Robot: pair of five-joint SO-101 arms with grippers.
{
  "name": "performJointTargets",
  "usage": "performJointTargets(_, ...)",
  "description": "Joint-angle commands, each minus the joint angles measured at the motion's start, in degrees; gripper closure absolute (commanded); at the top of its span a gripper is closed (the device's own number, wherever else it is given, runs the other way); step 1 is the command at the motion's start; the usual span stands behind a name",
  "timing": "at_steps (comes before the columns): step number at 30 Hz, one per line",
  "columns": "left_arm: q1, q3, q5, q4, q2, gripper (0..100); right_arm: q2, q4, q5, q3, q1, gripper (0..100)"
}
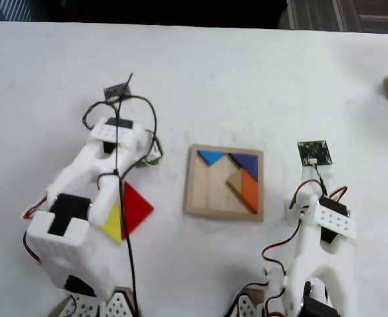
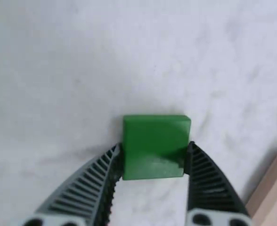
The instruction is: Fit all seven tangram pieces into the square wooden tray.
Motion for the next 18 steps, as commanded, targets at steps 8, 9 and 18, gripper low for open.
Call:
performJointTargets(8,0.22,-2.11,-10.64,-3.43,-0.31,96,-1.71,1.10,0.53,-0.26,-0.13,98.0)
performJointTargets(9,0.22,-2.11,-10.73,-3.43,-0.40,96,-1.71,1.10,0.53,-0.26,-0.13,98.0)
performJointTargets(18,0.22,-2.46,-10.73,-3.34,-0.40,96,-1.71,1.10,0.53,-0.26,-0.13,98.0)
